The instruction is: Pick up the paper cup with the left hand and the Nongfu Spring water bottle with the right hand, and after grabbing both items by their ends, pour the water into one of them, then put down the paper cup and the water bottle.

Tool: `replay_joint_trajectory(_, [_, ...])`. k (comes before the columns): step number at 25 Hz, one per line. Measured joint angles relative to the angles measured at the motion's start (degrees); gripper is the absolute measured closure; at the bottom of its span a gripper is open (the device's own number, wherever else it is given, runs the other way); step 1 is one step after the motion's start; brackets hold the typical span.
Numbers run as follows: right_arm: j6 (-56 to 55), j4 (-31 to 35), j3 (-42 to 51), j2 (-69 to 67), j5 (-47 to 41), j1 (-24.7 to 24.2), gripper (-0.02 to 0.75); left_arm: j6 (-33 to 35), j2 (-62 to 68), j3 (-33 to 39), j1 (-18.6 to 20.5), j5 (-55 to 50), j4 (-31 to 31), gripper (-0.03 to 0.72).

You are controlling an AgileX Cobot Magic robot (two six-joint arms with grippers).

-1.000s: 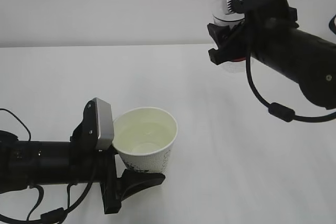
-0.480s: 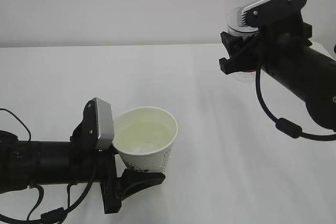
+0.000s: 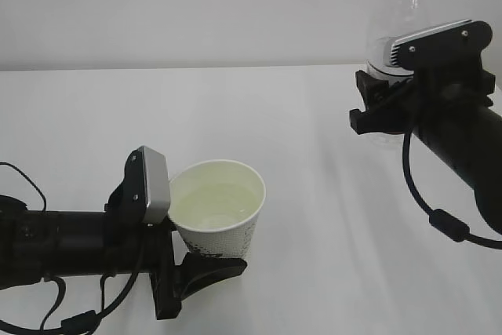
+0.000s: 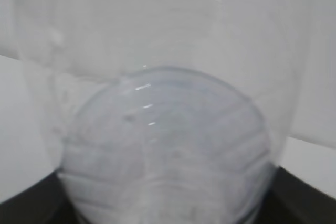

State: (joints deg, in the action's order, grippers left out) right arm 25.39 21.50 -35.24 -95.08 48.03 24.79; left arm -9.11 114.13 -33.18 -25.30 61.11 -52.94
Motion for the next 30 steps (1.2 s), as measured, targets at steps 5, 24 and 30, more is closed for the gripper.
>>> replay_joint_trajectory(5, [-1.86, 0.51, 1.4, -1.58, 1.74, 0.0, 0.23, 0.0, 0.0, 0.0, 0.0, 0.0, 0.0, 0.177])
replay_joint_trajectory(24, [-9.13, -3.76, 2.23, -4.94, 4.08, -11.28, 0.23, 0.0, 0.0, 0.0, 0.0, 0.0, 0.47, 0.177])
replay_joint_trajectory(30, [-10.56, -8.09, 2.23, -4.94, 4.08, -14.4, 0.23, 0.0, 0.0, 0.0, 0.0, 0.0, 1.06, 0.177])
